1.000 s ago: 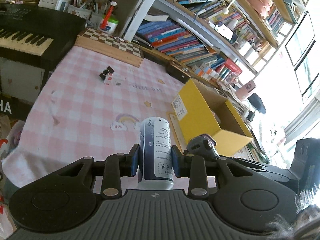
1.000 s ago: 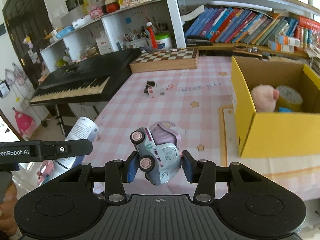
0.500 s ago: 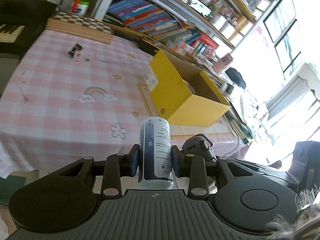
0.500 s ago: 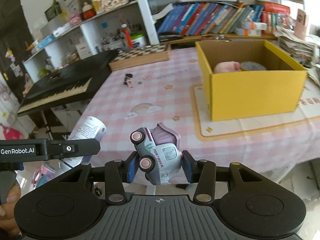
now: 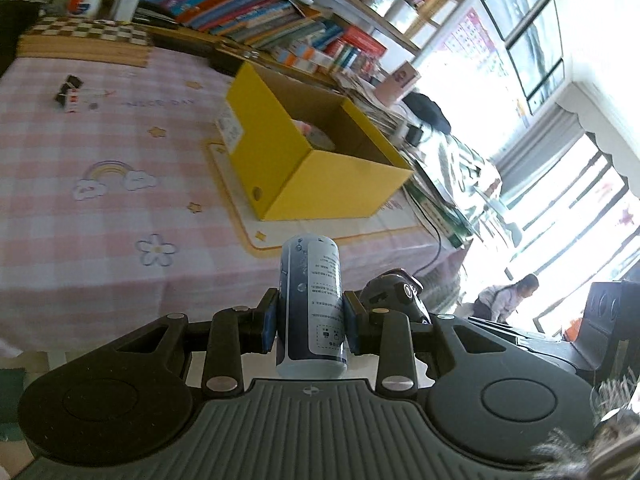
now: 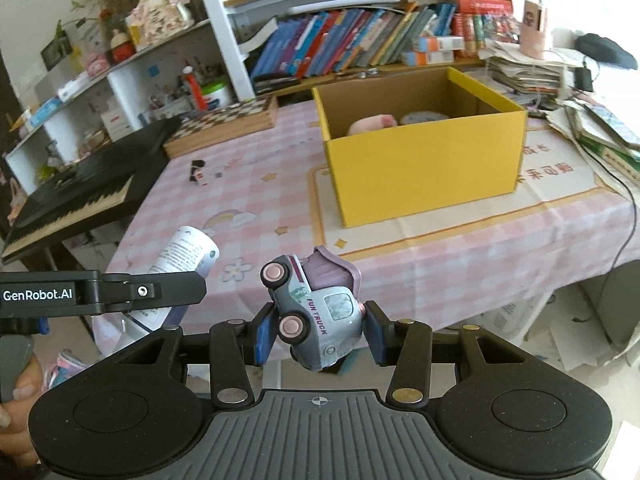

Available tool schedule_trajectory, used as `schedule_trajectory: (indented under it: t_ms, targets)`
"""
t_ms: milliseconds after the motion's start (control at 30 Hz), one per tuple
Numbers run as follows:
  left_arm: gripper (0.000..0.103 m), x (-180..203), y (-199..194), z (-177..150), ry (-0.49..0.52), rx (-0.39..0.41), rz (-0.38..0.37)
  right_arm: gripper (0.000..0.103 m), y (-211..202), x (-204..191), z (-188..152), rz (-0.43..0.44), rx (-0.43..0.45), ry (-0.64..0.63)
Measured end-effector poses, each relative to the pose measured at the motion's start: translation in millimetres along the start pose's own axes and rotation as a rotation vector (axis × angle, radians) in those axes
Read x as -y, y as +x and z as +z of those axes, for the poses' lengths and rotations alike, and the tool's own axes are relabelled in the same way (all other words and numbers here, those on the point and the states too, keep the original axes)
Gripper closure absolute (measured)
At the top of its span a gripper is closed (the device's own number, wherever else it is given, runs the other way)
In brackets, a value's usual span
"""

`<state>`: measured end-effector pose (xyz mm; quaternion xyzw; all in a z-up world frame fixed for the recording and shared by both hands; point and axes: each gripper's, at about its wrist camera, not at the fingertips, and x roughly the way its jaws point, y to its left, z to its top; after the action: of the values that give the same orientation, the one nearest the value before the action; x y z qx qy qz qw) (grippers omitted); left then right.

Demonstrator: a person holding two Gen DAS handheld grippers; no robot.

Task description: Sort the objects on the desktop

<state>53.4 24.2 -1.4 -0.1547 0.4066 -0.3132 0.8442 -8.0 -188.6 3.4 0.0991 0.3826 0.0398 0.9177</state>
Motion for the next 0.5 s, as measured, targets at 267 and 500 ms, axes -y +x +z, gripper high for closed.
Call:
schedule_trajectory:
  t_ms: [267, 500]
  targets:
    - [0.073, 21.8, 26.7, 8.0, 0.03, -0.029, -0.02, 0.057, 0.1, 30.4, 6.8, -0.017, -0.006, 0.032]
    - [0.073, 31.9, 48.3, 19.9, 0.006, -0.034, 0.004, 0.057, 10.0, 56.8, 22.4, -0.003, -0.023, 0.033]
